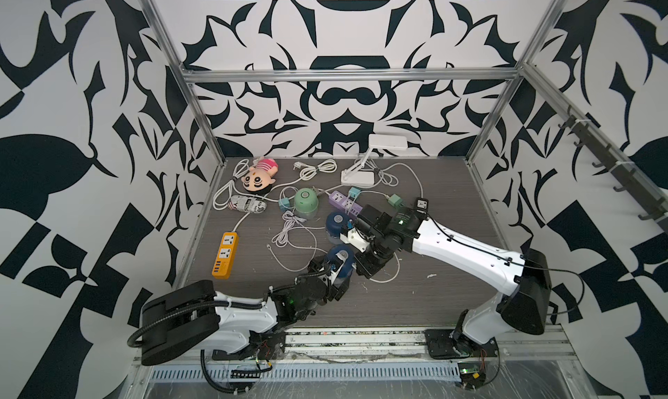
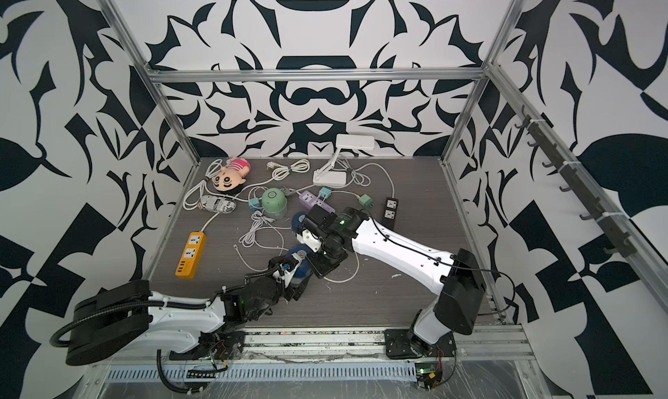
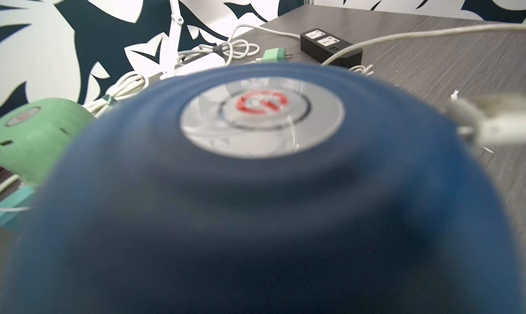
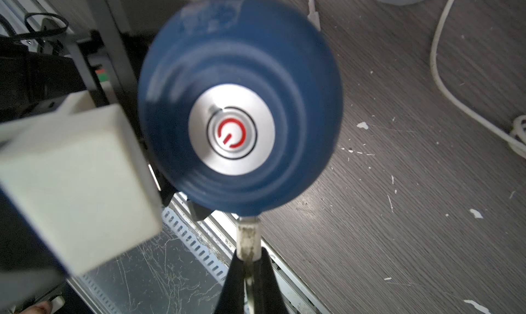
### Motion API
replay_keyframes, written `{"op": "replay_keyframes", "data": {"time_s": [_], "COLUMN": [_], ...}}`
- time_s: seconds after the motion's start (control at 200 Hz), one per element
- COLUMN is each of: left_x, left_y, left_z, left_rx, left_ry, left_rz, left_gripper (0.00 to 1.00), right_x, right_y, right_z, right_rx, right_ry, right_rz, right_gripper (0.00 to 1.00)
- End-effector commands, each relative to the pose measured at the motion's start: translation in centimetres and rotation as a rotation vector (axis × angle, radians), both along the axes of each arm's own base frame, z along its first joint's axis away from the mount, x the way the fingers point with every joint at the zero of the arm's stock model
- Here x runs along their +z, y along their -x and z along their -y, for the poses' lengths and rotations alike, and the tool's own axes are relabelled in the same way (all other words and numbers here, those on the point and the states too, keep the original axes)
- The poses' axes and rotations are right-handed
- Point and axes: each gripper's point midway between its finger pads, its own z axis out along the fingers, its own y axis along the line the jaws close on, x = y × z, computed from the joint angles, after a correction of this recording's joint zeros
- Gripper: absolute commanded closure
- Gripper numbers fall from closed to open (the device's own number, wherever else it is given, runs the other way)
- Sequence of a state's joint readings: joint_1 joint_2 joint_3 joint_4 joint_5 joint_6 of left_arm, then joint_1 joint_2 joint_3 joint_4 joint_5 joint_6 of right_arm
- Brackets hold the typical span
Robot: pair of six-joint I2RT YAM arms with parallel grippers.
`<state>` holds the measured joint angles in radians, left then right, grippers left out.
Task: Charge the cordless meat grinders
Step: Insert the charging cable into the cordless meat grinder, then place the cordless meat grinder at the center of the board.
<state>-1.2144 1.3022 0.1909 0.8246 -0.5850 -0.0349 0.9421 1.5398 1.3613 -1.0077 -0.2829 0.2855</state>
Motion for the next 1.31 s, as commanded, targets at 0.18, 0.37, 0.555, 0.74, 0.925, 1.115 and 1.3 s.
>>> {"op": "replay_keyframes", "data": {"time_s": [0.18, 0.37, 0.555, 0.74, 0.925, 1.115, 1.3], "left_x": [0.4, -1.2, -2.5, -3.3, -3.6, -4.1, -3.7], "left_y": [0.0, -0.2, -0.3, -0.4, -0.6, -1.0, -1.4], "left_z": [2.6, 3.1, 4.3, 6.9, 10.3, 13.7, 15.0], "left_rx": [-0.023, -0.012, -0.031, -0.083, -0.134, -0.177, -0.181], "left_ry": [0.178, 0.201, 0.182, 0.176, 0.201, 0.238, 0.266], "left_rz": [0.021, 0.01, -0.012, -0.021, -0.028, -0.038, -0.034], "left_gripper": [0.37, 0.38, 0.37, 0.3, 0.25, 0.17, 0.01], "right_x": [1.5, 0.9, 2.7, 4.9, 6.1, 6.4, 6.1], "right_y": [-1.0, -0.9, -2.3, -4.9, -6.5, -7.3, -7.7], "right_z": [-1.4, 2.1, 5.6, 9.5, 12.0, 13.2, 13.7], "right_rx": [-0.005, -0.031, -0.132, -0.308, -0.417, -0.467, -0.496], "right_ry": [-0.133, -0.028, -0.012, -0.004, -0.003, -0.011, -0.013], "right_rz": [0.1, 0.143, 0.245, 0.369, 0.441, 0.471, 0.476], "right_gripper": [0.71, 0.53, 0.46, 0.44, 0.42, 0.41, 0.39]}}
